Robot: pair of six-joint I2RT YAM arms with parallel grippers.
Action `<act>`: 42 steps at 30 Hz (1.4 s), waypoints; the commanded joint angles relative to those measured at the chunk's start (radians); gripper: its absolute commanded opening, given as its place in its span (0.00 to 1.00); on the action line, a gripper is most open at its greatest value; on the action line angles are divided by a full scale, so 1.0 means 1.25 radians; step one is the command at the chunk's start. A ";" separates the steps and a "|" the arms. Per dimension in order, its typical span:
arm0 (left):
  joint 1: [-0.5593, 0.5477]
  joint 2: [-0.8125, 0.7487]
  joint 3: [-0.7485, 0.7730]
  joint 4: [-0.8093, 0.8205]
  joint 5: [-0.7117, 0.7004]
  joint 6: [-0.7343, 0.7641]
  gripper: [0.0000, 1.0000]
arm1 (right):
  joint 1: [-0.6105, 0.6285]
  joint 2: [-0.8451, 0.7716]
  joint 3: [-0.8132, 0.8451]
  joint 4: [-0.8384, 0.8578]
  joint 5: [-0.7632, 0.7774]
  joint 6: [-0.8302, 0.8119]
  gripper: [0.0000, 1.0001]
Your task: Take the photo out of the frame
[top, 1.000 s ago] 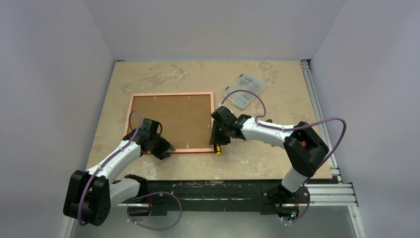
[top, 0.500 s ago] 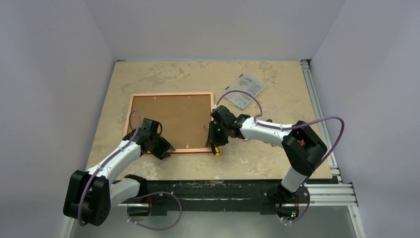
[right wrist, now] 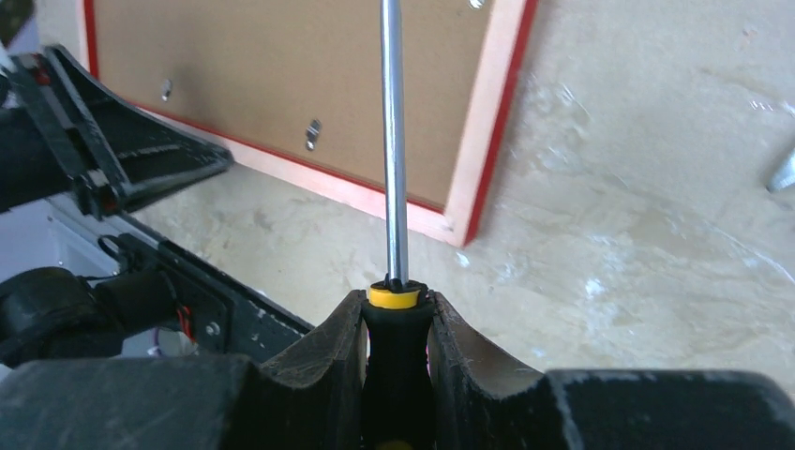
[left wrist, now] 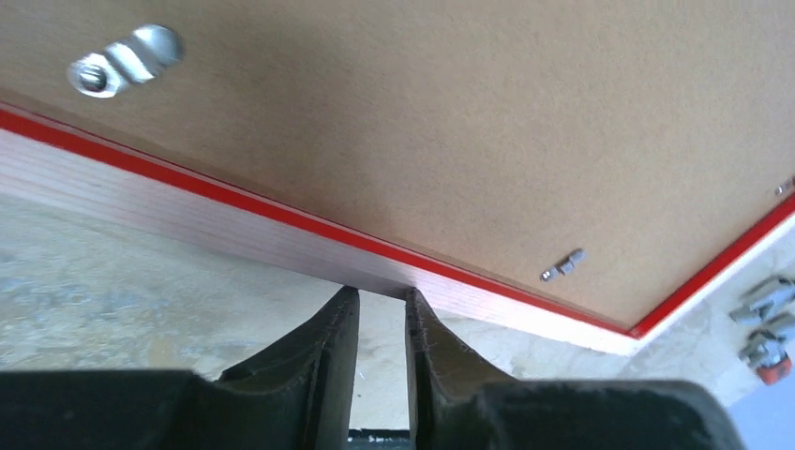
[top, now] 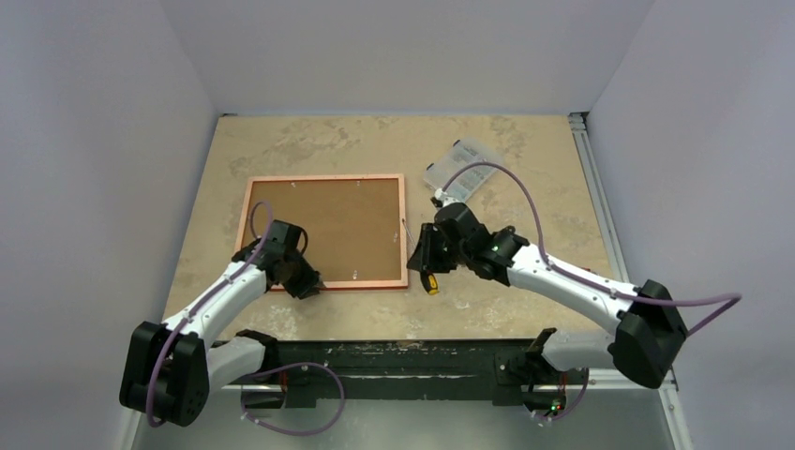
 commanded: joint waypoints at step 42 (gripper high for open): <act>0.039 0.232 0.275 -0.152 -0.221 0.174 0.00 | 0.002 -0.447 -0.280 -0.029 0.058 0.052 0.00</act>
